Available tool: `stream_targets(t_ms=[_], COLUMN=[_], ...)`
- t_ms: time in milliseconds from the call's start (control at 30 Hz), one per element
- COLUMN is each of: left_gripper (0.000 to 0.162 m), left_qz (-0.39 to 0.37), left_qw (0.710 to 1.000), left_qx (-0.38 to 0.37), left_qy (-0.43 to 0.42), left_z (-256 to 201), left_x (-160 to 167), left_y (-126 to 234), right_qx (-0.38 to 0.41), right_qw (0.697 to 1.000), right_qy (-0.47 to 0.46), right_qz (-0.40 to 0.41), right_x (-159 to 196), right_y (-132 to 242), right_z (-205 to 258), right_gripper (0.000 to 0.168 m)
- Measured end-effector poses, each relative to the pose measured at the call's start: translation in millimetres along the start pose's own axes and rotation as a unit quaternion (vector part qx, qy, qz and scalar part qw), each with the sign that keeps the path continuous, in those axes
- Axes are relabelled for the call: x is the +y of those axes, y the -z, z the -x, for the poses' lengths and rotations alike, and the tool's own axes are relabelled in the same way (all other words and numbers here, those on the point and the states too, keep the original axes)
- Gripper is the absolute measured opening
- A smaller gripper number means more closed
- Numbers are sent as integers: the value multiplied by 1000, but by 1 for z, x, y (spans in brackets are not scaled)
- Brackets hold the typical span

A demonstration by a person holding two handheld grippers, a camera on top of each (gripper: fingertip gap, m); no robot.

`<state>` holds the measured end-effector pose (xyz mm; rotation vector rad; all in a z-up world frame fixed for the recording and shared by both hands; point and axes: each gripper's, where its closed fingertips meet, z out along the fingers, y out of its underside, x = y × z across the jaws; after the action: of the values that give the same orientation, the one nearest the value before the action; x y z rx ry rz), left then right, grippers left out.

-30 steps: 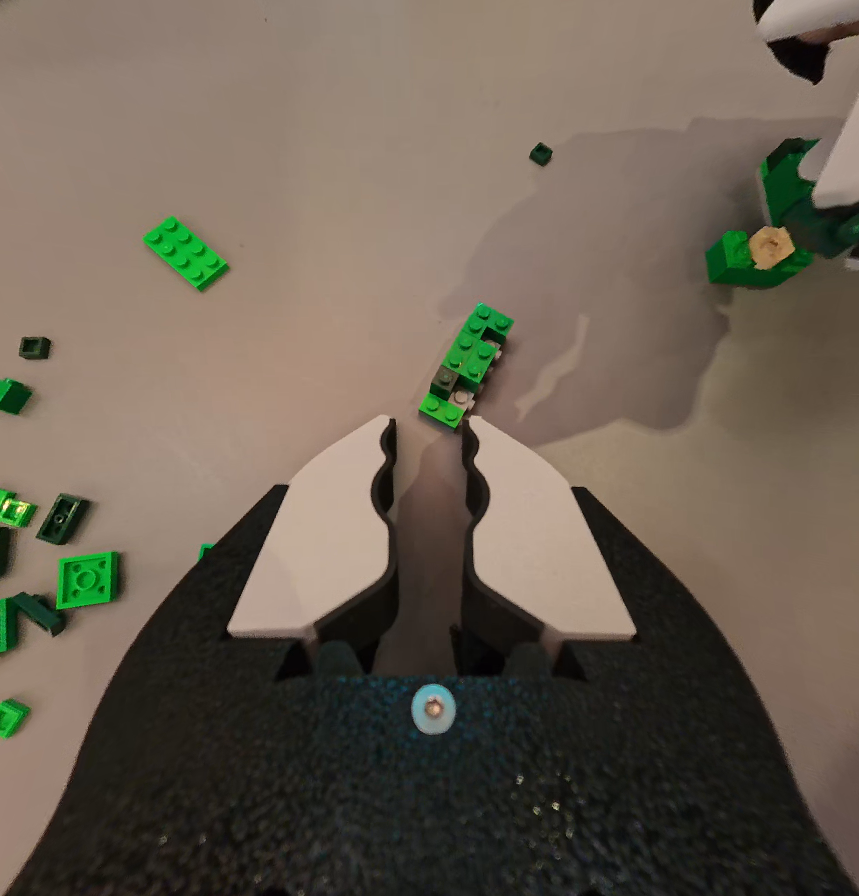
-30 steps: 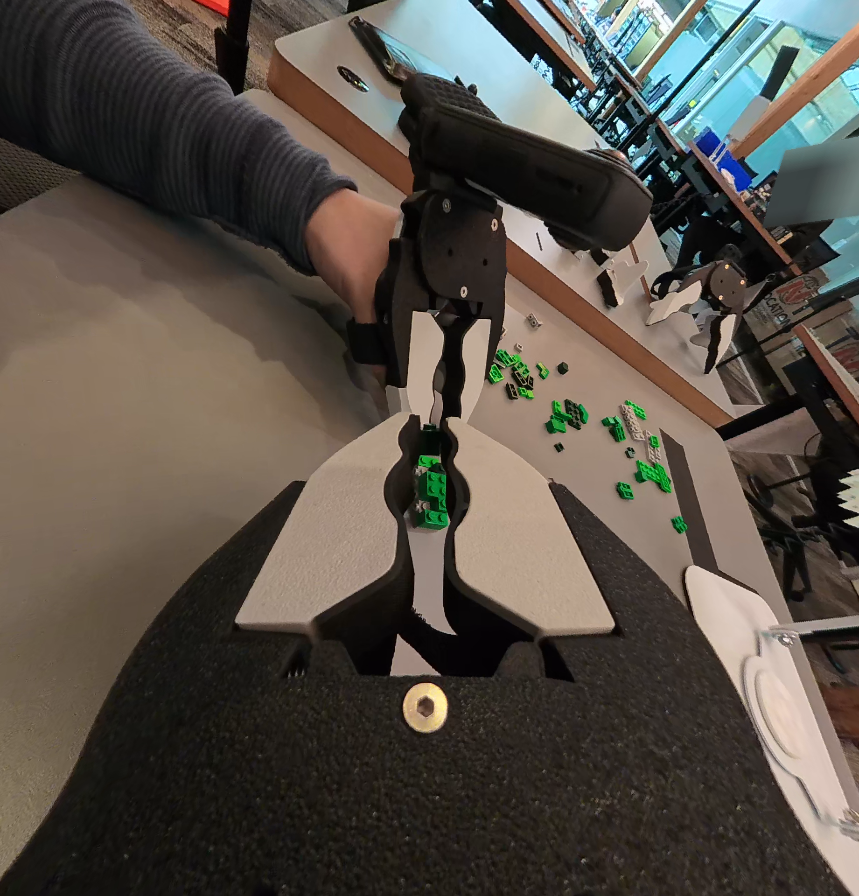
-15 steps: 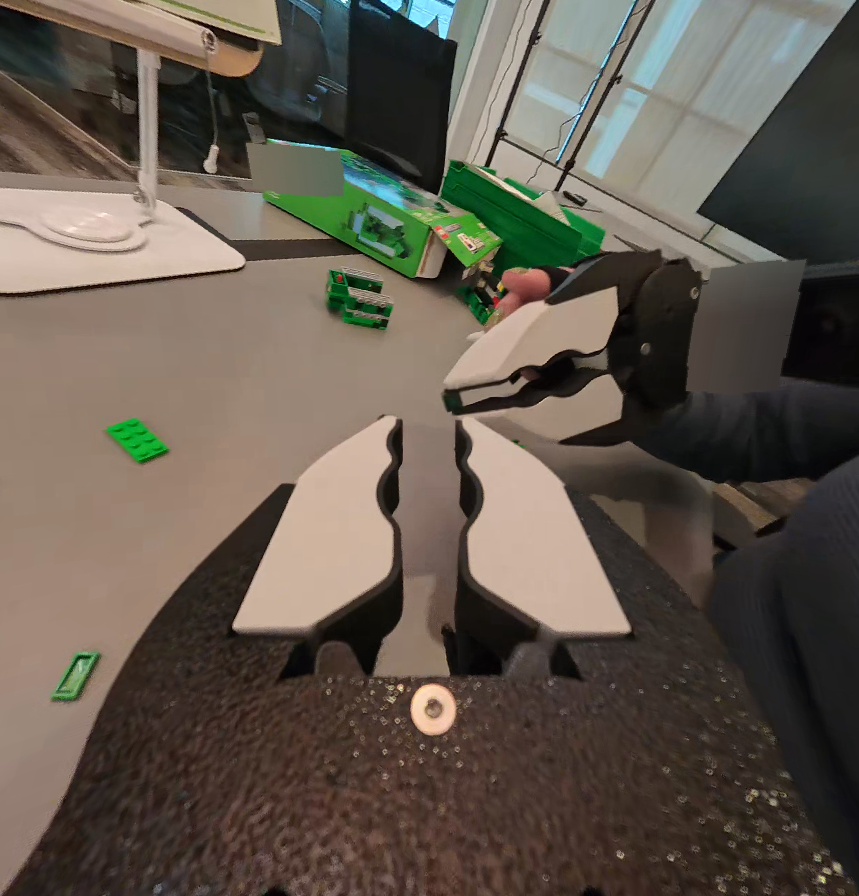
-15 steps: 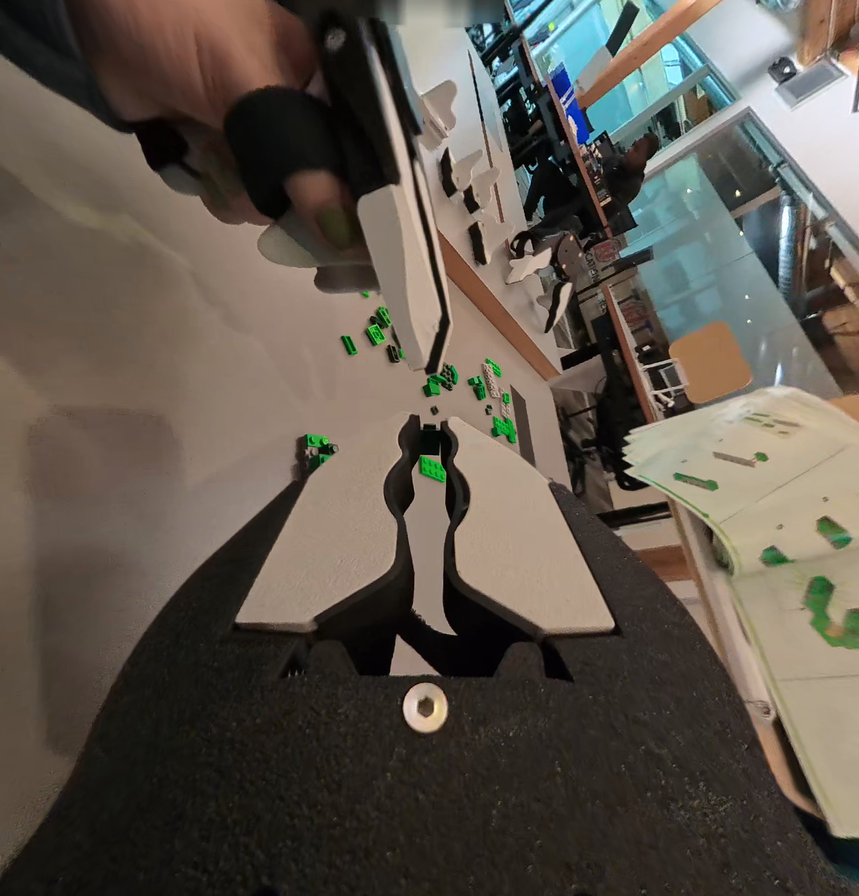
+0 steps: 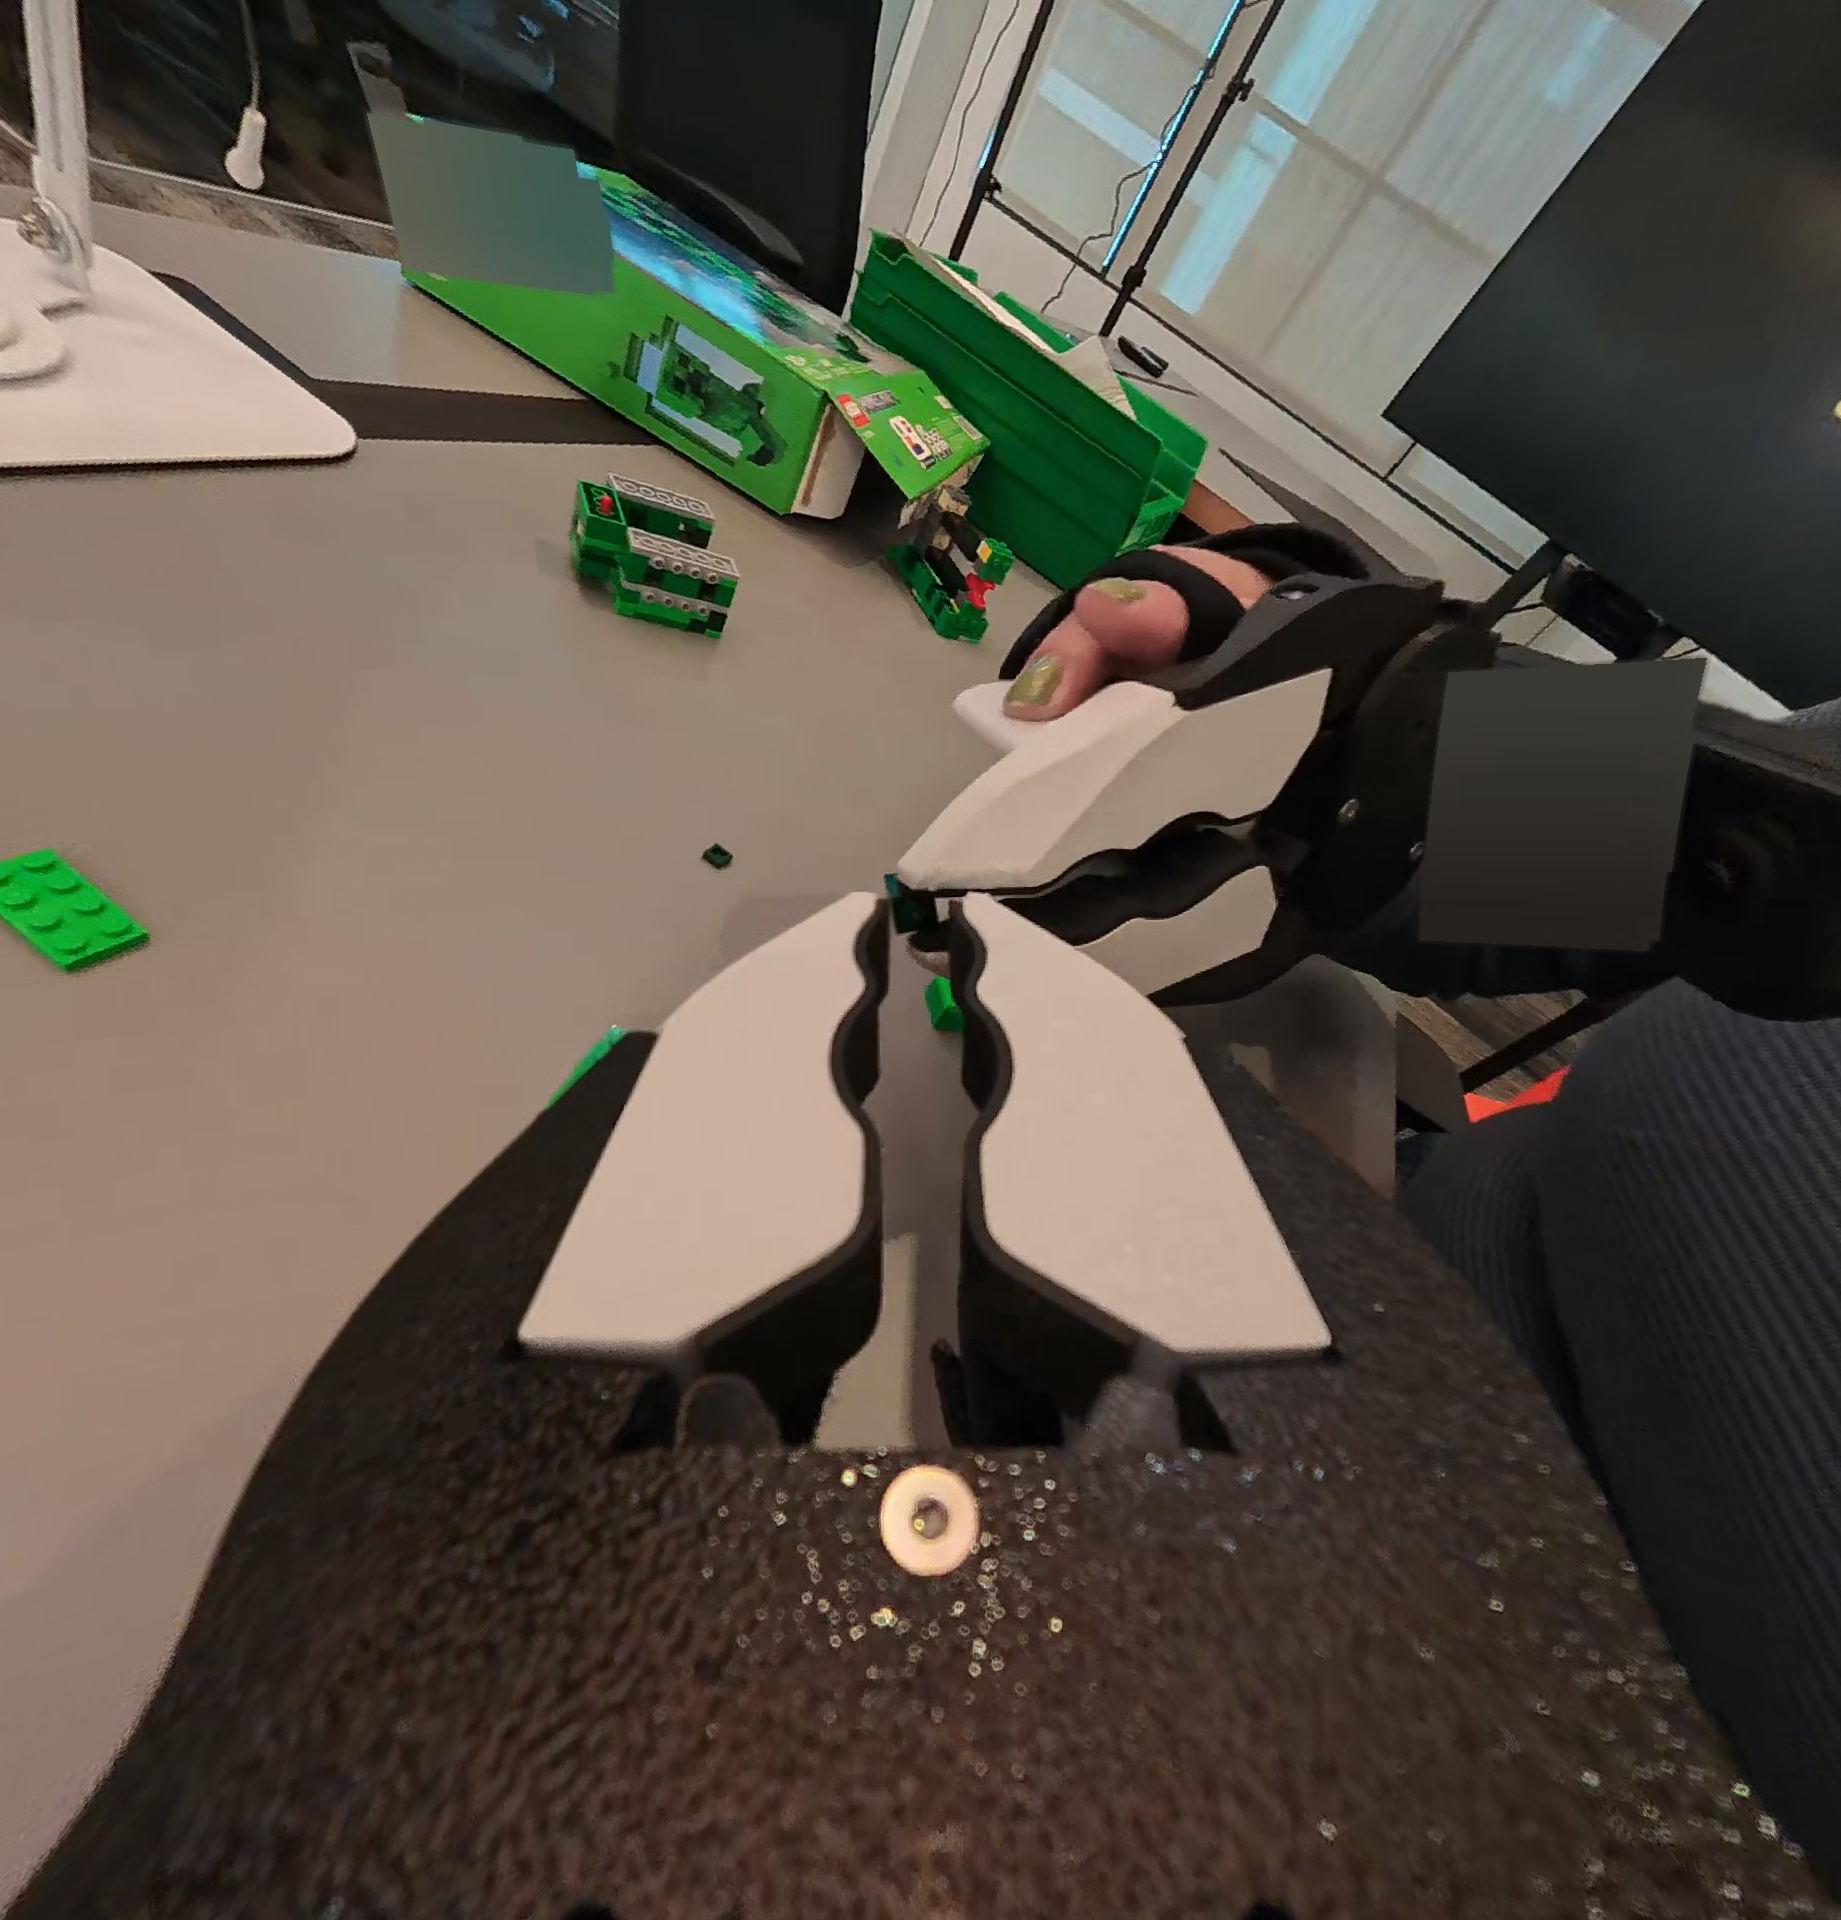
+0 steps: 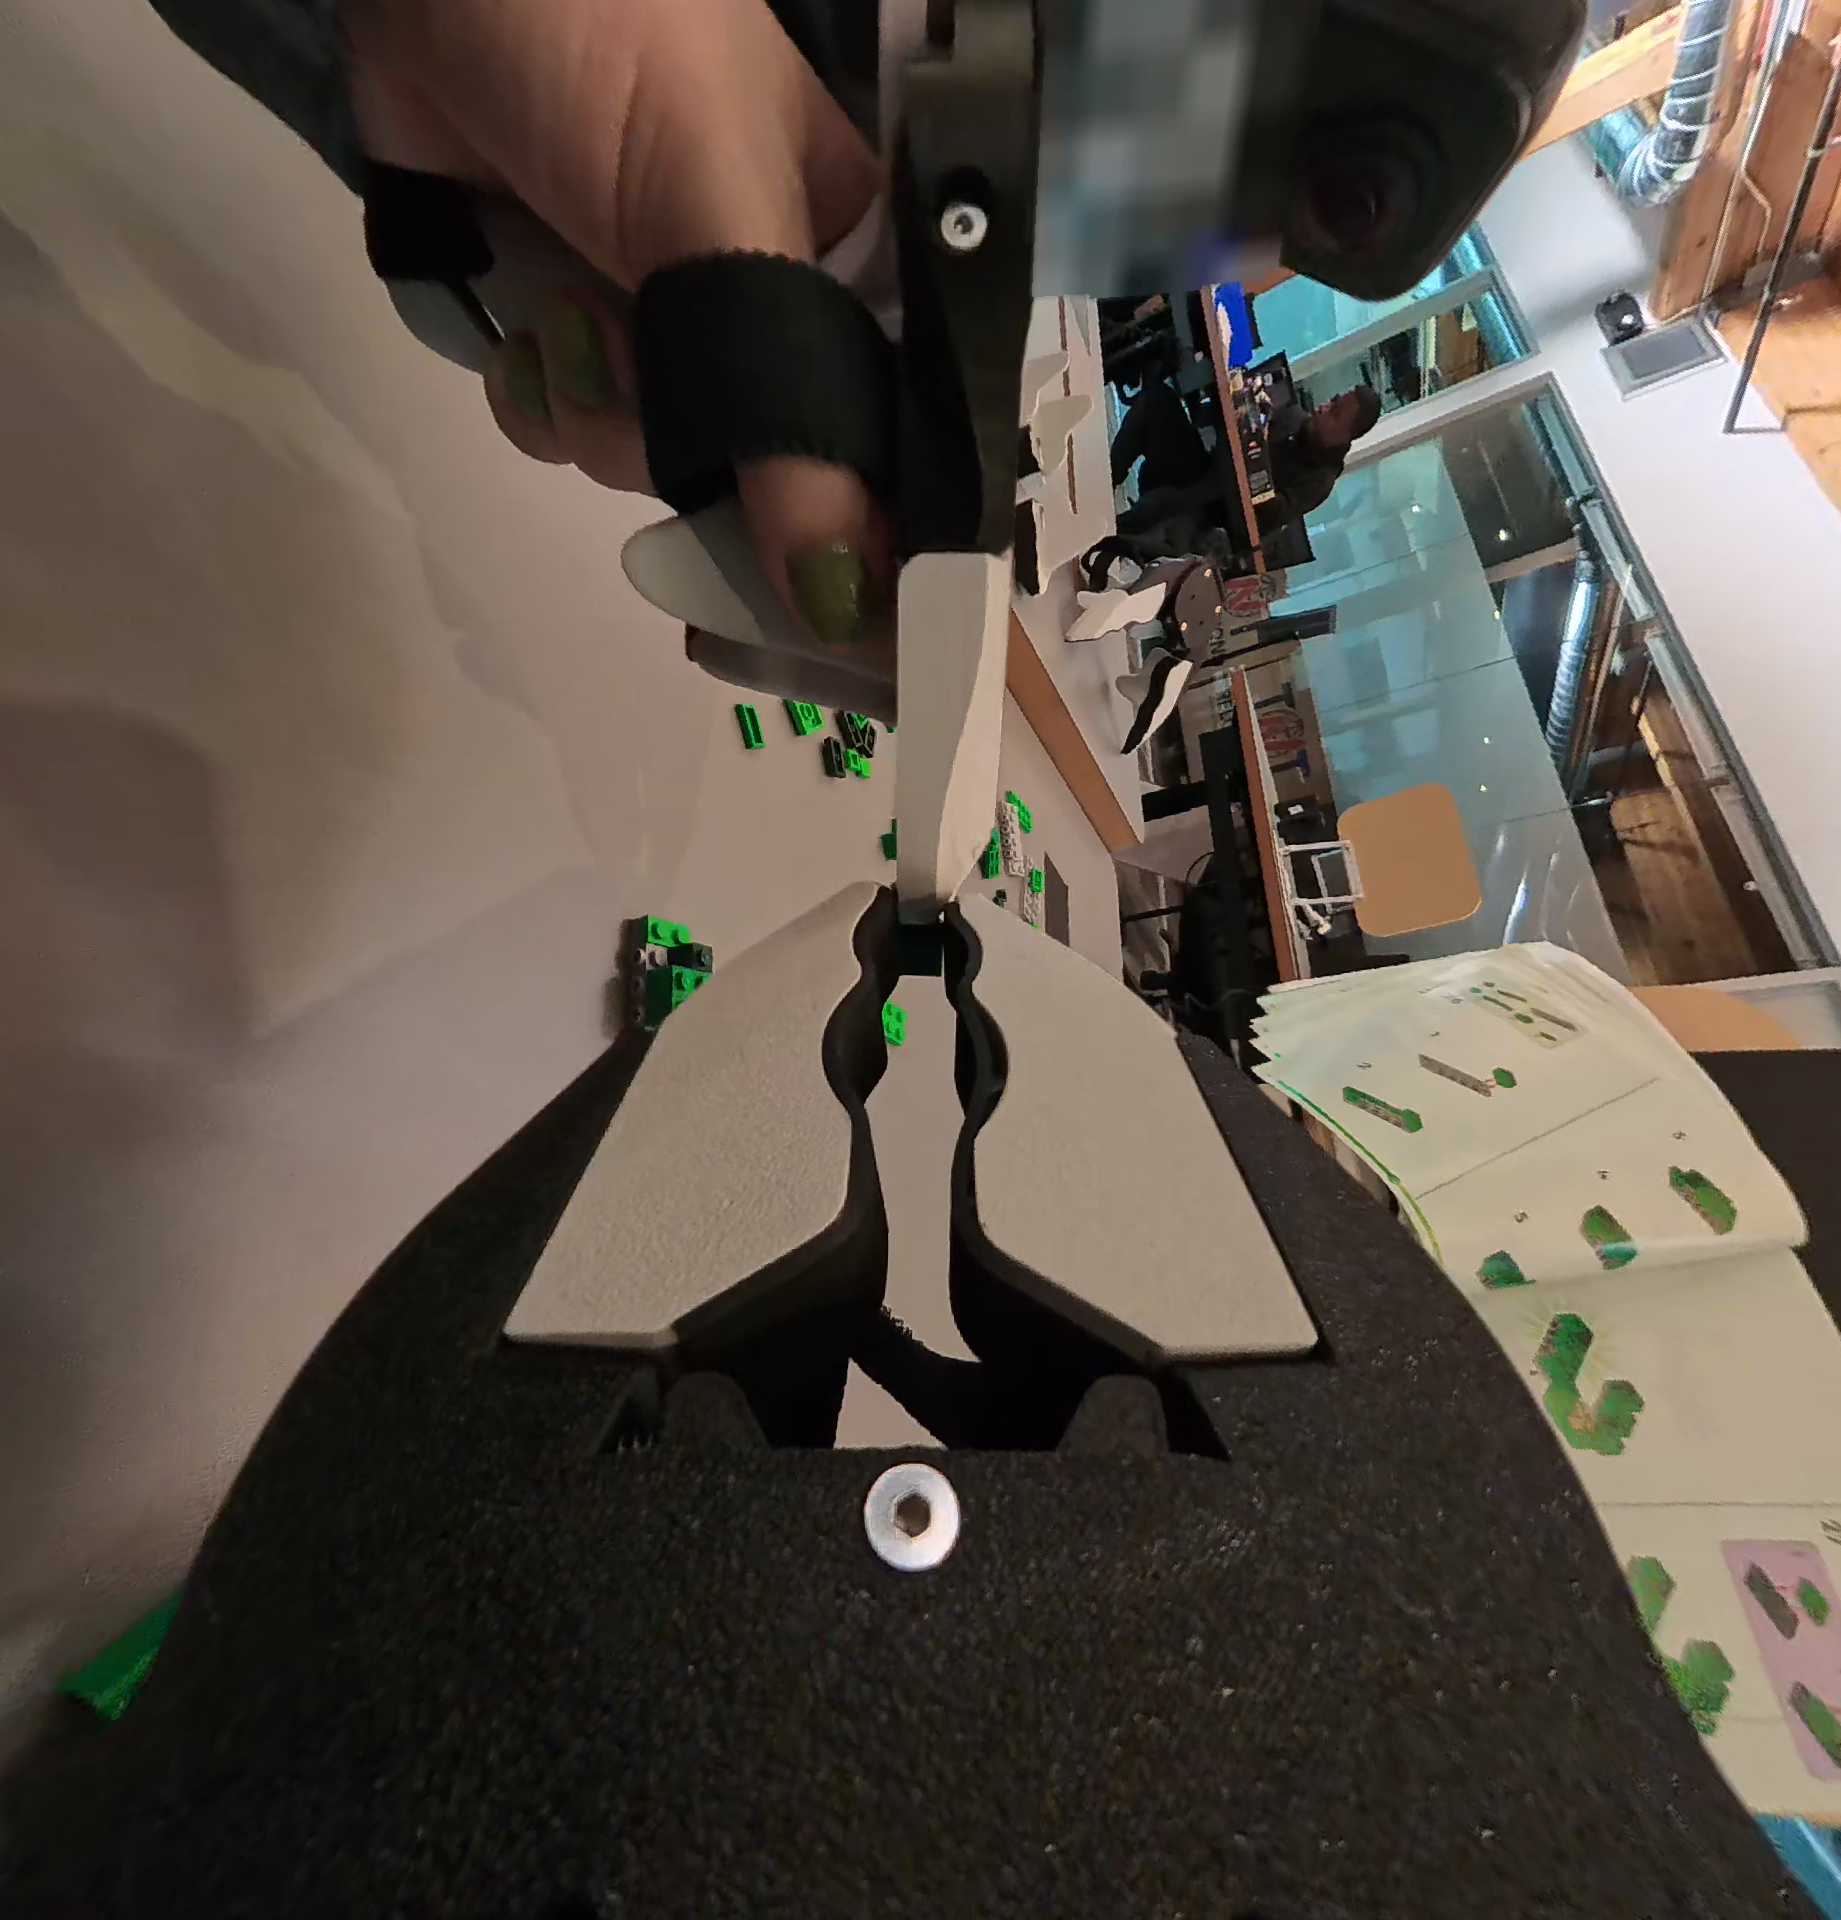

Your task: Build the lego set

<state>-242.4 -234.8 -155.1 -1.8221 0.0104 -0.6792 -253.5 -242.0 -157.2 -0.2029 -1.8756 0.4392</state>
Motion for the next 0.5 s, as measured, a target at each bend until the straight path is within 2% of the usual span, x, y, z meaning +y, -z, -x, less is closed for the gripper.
stream_targets(t_ms=[200, 500], left_gripper=[7, 5], left_qz=[29, 129], left_qw=[1000, 986], left_qx=[-5, -57], left_qy=[7, 87], left_z=[4, 22], left_x=[13, 54], left_y=[-1, 28], right_qx=[-24, -66], right_qw=[999, 984], right_qy=[14, -150], right_qz=[14, 73], right_x=[3, -10], right_y=[-4, -35], right_z=[13, 54], right_gripper=[8, 8])
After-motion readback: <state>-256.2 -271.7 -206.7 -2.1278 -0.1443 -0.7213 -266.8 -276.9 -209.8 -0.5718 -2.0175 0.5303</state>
